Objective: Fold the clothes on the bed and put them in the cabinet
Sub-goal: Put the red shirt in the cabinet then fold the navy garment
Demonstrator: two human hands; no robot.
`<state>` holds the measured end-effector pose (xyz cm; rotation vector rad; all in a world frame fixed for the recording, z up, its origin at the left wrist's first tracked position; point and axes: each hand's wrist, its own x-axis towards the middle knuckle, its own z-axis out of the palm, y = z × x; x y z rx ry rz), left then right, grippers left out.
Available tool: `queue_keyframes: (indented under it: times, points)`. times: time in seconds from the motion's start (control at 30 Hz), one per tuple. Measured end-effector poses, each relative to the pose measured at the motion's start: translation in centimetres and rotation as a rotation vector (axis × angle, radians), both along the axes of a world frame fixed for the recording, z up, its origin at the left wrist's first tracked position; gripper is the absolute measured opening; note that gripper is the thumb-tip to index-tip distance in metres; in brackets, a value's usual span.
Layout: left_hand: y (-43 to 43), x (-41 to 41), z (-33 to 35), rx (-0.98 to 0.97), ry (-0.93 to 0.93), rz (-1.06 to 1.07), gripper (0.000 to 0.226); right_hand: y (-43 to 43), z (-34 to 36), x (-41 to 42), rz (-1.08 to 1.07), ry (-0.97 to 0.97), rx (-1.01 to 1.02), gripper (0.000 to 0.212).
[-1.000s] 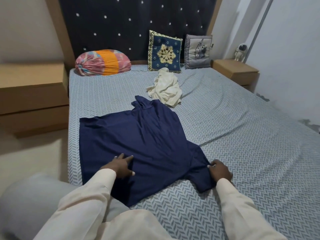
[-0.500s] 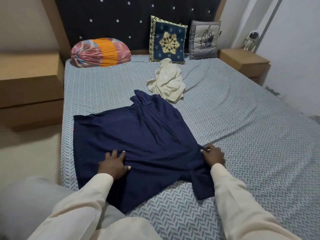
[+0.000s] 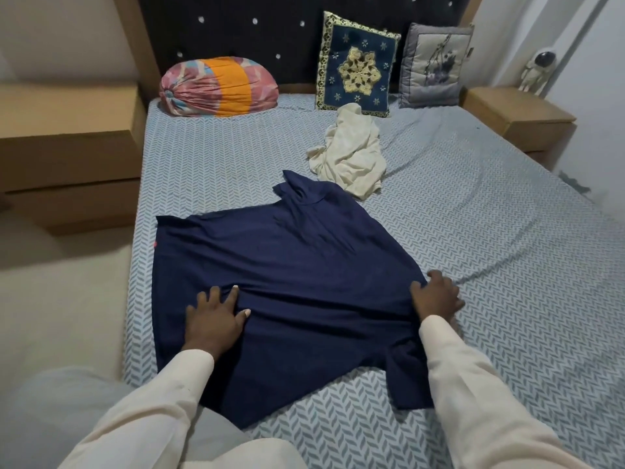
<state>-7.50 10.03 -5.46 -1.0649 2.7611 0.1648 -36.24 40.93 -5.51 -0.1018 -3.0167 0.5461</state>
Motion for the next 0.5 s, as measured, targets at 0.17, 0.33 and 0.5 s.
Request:
queue_keyframes:
  times: [0.17, 0.33, 0.5]
  points:
    - [-1.4, -1.6, -0.2, 0.060, 0.032, 0.058, 0.067, -8.7, 0.0, -0.2, 0.491, 0.069, 0.105, 0.041]
    - [-4.6, -2.0, -1.2, 0.114, 0.088, 0.136, 0.067, -16.5, -1.3, 1.5, 0.929, -0.105, 0.140, 0.039]
    - [-10.0, -2.4, -2.6, 0.062, 0.119, 0.182, 0.082, -24.8, -1.5, 0.0, 0.974, -0.117, 0.291, 0.051]
